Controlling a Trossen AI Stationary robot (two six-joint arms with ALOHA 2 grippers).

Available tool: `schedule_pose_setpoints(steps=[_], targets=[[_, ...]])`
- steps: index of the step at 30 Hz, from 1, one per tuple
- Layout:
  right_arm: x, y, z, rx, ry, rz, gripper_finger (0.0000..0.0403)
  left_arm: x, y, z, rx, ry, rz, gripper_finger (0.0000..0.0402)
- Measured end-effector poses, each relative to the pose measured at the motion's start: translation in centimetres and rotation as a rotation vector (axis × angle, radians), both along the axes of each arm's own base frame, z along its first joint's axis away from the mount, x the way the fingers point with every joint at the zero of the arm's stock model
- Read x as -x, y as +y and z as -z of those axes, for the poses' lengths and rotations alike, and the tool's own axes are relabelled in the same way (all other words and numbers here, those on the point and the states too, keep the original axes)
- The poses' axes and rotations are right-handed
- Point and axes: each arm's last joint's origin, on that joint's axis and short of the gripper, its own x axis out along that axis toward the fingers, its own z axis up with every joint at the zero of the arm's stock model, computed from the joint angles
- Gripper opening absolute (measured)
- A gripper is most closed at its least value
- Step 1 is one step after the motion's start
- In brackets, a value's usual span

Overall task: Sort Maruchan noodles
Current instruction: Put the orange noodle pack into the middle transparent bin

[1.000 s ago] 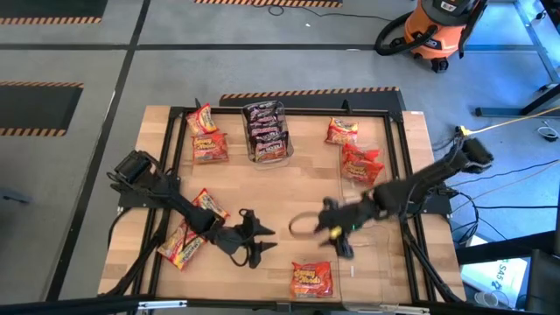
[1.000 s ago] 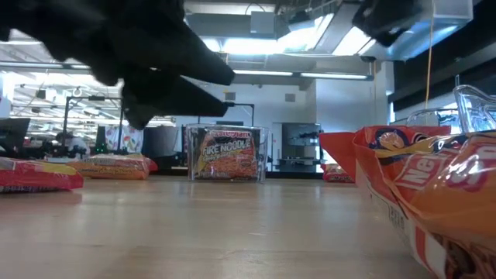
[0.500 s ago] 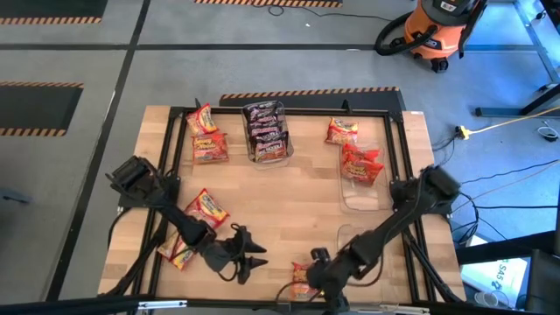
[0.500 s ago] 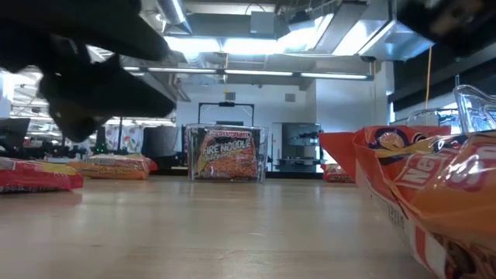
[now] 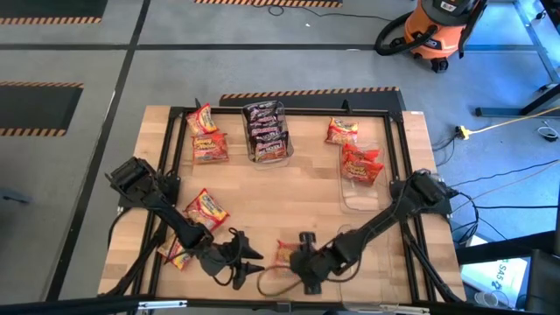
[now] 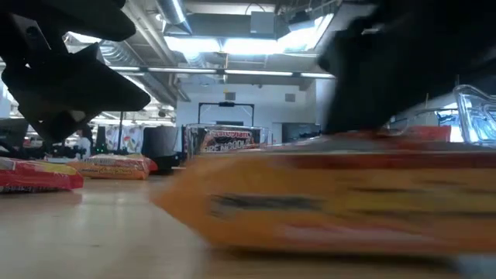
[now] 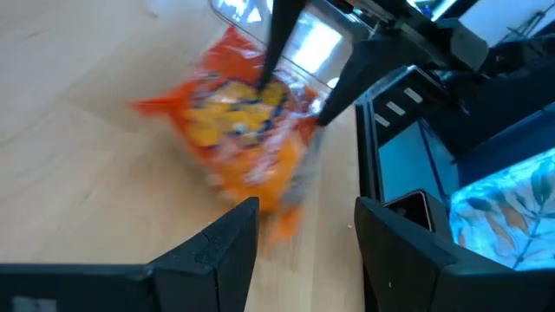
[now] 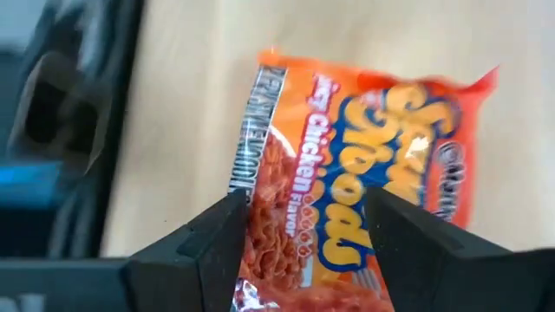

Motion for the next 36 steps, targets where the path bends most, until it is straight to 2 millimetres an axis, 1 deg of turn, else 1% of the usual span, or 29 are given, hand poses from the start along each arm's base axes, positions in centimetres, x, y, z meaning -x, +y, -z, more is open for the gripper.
schedule_pose_setpoints(steps=[2, 4, 7, 10, 12, 16, 17, 19, 22, 25, 27, 29, 31, 34, 36], targets=[[-0.9, -0.9, -0.2, 0.017, -0.053, 0.054, 0.0215, 0.0, 0.1, 0.0, 0.005, -0.006, -0.027, 0.0186], [-1.7, -1.9, 0.1, 0.034, -0.074, 0.101, 0.0215, 0.0, 0.1, 0.0, 0.000, -0.011, -0.044, 0.0186], [-2.8, -3.6, 0.9, 0.056, -0.058, 0.144, 0.0215, 0.0, 0.2, 0.0, -0.006, -0.016, -0.058, 0.0186], [-3.6, -4.9, 0.8, 0.023, -0.039, 0.124, 0.0215, 0.0, 0.3, 0.0, -0.046, -0.027, -0.084, 0.0186], [-3.8, -5.3, -0.4, 0.007, -0.024, 0.093, 0.0215, 0.0, 0.2, -0.1, -0.077, -0.042, -0.096, 0.0186], [-2.9, -5.4, -5.1, 0.017, -0.078, 0.033, 0.0215, -0.2, 0.0, -0.9, -0.130, -0.107, -0.151, 0.0186], [-2.4, -5.6, -5.8, 0.030, -0.066, 0.020, 0.0215, -0.4, -0.2, -1.2, -0.148, -0.121, -0.160, 0.0186], [-1.8, -6.3, -6.2, 0.047, -0.048, 0.016, 0.0215, -0.9, -0.6, -2.0, -0.186, -0.145, -0.160, 0.0186], [-1.3, -8.0, -5.9, 0.061, -0.034, 0.042, 0.0215, -1.9, -1.5, -2.5, -0.262, -0.168, -0.162, 0.0186], [-1.6, -10.0, -4.4, 0.039, -0.013, 0.089, 0.0215, -3.1, -2.3, -2.1, -0.320, -0.171, -0.169, 0.0186], [-1.7, -11.3, -3.1, -0.012, 0.018, 0.120, 0.0215, -4.0, -2.6, -1.2, -0.346, -0.156, -0.174, 0.0186], [-2.0, -12.4, -2.4, -0.105, 0.013, 0.122, 0.0215, -4.8, -2.7, 0.0, -0.362, -0.136, -0.183, 0.0186], [-1.9, -13.1, -1.5, -0.155, 0.022, 0.136, 0.0215, -5.5, -2.6, 1.3, -0.368, -0.114, -0.190, 0.0186], [-1.8, -13.5, -1.2, -0.202, 0.027, 0.143, 0.0215, -5.9, -2.3, 3.5, -0.373, -0.071, -0.206, 0.0186], [-1.5, -13.5, -1.0, -0.221, 0.039, 0.138, 0.0215, -6.2, -2.1, 4.3, -0.346, -0.062, -0.224, 0.0185]])
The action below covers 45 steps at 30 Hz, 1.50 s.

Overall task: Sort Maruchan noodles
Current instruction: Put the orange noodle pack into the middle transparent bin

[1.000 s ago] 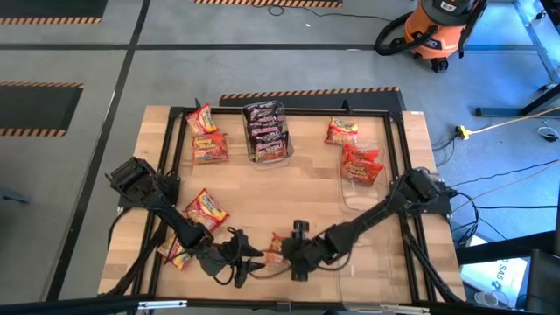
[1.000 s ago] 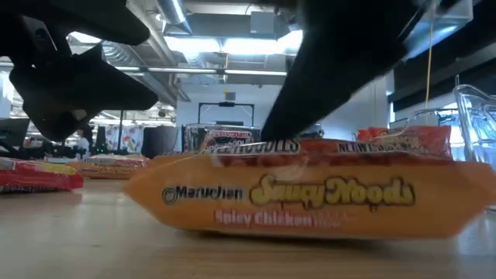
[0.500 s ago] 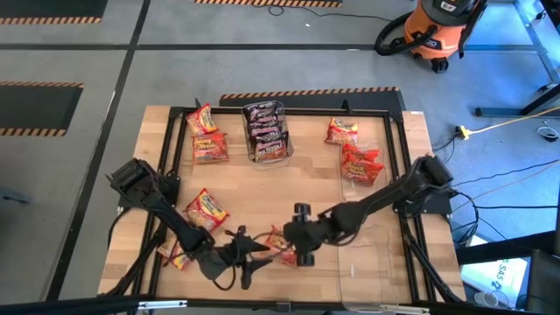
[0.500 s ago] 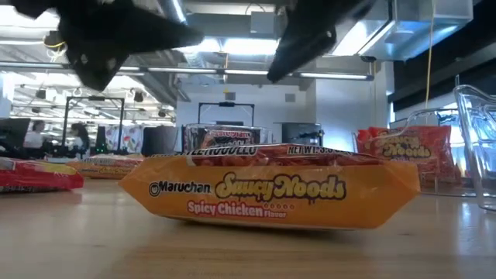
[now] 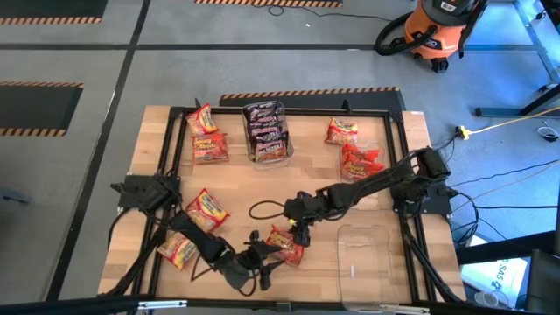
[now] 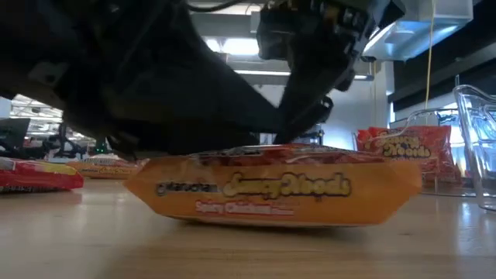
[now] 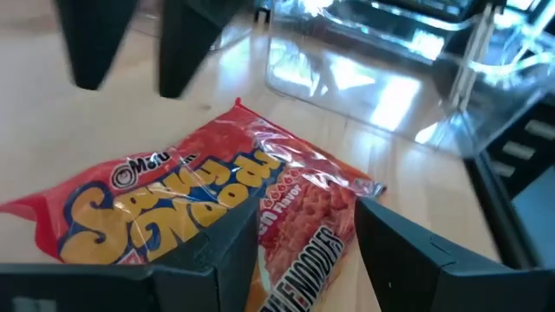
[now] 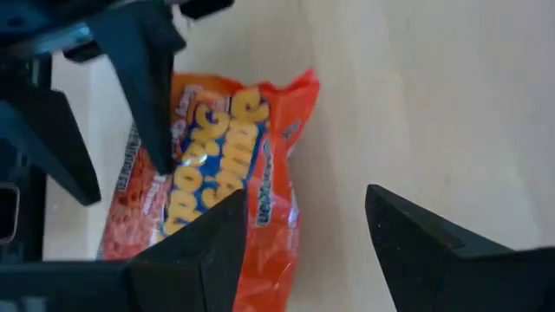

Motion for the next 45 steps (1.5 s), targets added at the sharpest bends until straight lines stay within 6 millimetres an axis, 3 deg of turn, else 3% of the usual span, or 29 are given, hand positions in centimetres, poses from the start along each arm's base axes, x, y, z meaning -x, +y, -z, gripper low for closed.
schedule_pose_setpoints(steps=[6, 11, 18, 32, 39, 45], targets=[[0.2, 0.1, 0.5, -0.049, 0.008, 0.019, 0.0225, -0.2, 0.1, 0.6, 0.017, 0.007, 0.001, 0.0185], [0.2, 0.2, 0.6, -0.114, 0.021, 0.033, 0.0274, 0.1, -0.2, 0.7, -0.011, 0.018, 0.019, 0.0186], [-0.5, 0.7, 2.5, -0.226, 0.076, 0.037, 0.0316, 0.7, -0.8, 0.9, -0.069, 0.027, 0.039, 0.0186], [-2.5, 1.6, 5.5, -0.450, 0.061, 0.078, 0.0304, 1.1, -1.2, 1.0, -0.128, 0.039, 0.054, 0.0186], [-2.9, 1.8, 5.8, -0.506, 0.047, 0.053, 0.0301, 1.2, -1.4, 1.0, -0.128, 0.040, 0.065, 0.0185], [-3.0, 2.2, 5.7, -0.527, 0.026, 0.027, 0.0248, 1.2, -1.3, 1.0, -0.129, 0.033, 0.050, 0.0185]])
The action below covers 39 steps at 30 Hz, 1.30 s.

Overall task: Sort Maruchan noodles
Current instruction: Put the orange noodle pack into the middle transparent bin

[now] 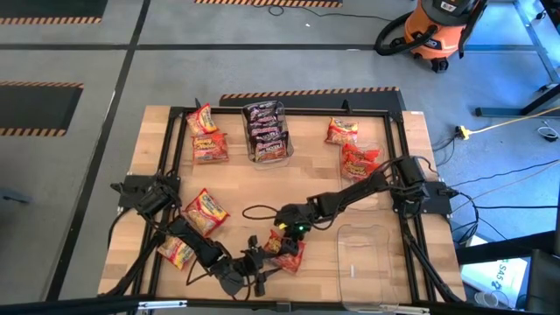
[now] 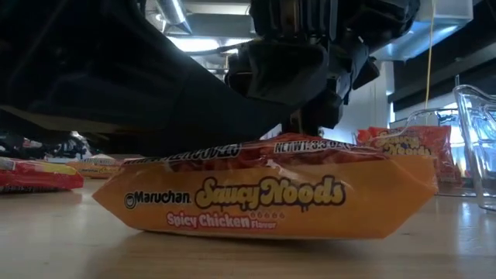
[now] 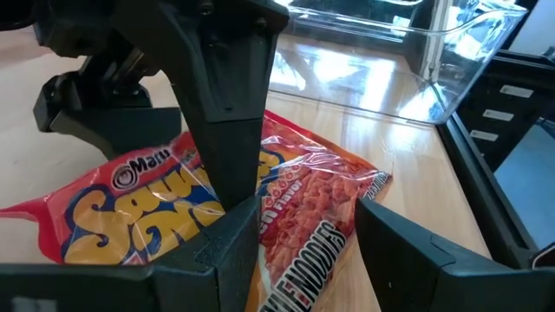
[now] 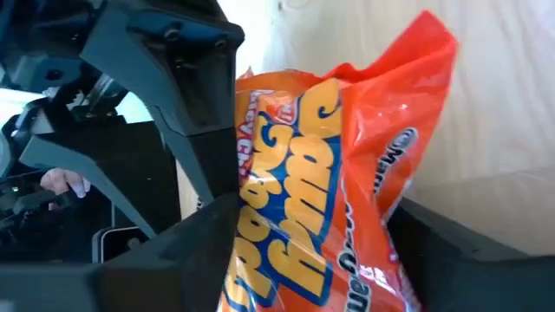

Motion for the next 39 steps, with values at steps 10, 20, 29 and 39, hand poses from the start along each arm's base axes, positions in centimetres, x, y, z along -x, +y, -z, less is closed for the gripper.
schedule_pose_setpoints(steps=[10, 20, 29, 39], targets=[[-0.1, 0.0, -0.2, 0.053, -0.065, -0.040, 0.0104, -0.2, 0.1, -0.2, 0.015, -0.016, -0.007, 0.0185], [0.4, 0.0, -1.7, 0.073, -0.123, -0.161, 0.0047, 0.7, -0.6, -4.5, -0.010, -0.042, 0.093, 0.0186], [2.9, -0.9, -6.5, 0.236, -0.140, -0.198, 0.0045, 2.8, -1.2, -7.7, 0.016, 0.014, 0.153, 0.0185], [9.9, -3.5, -15.1, 0.500, -0.142, -0.174, 0.0046, 2.6, -0.5, -7.5, 0.119, 0.104, 0.188, 0.0185]])
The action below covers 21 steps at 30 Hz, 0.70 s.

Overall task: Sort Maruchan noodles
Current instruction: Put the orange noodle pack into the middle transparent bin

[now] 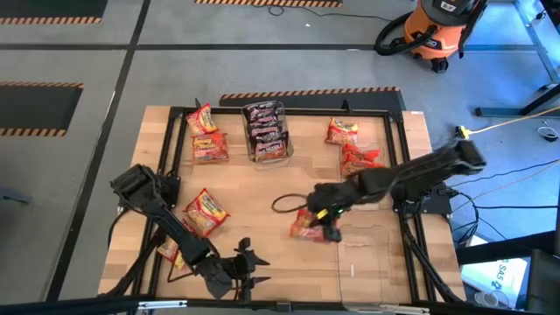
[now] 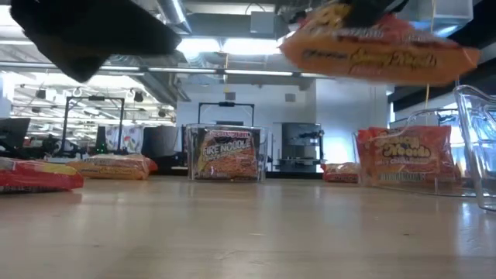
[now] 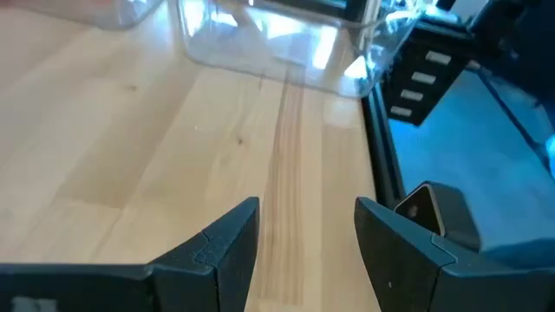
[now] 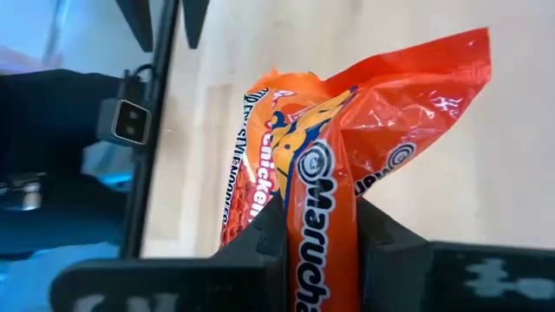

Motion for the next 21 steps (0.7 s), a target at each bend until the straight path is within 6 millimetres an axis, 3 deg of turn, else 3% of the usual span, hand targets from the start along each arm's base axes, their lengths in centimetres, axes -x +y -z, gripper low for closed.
schedule_pose_setpoints(steps=[6, 13, 17, 21], targets=[[6.0, -2.2, -4.4, 0.163, -0.026, 0.106, 0.0046, -0.7, 0.7, 0.1, 0.013, 0.015, 0.004, 0.0185], [12.5, -4.9, -5.8, 0.476, 0.109, 0.217, 0.0049, -1.4, 1.4, 0.1, 0.037, 0.035, 0.023, 0.0185], [14.0, -5.6, -5.5, 0.621, 0.216, 0.245, 0.0050, -1.8, 1.8, 0.1, 0.061, 0.044, 0.023, 0.0186], [13.7, -5.6, -5.3, 0.688, 0.226, 0.236, 0.0050, -2.0, 2.1, 0.1, 0.069, 0.048, 0.020, 0.0186]])
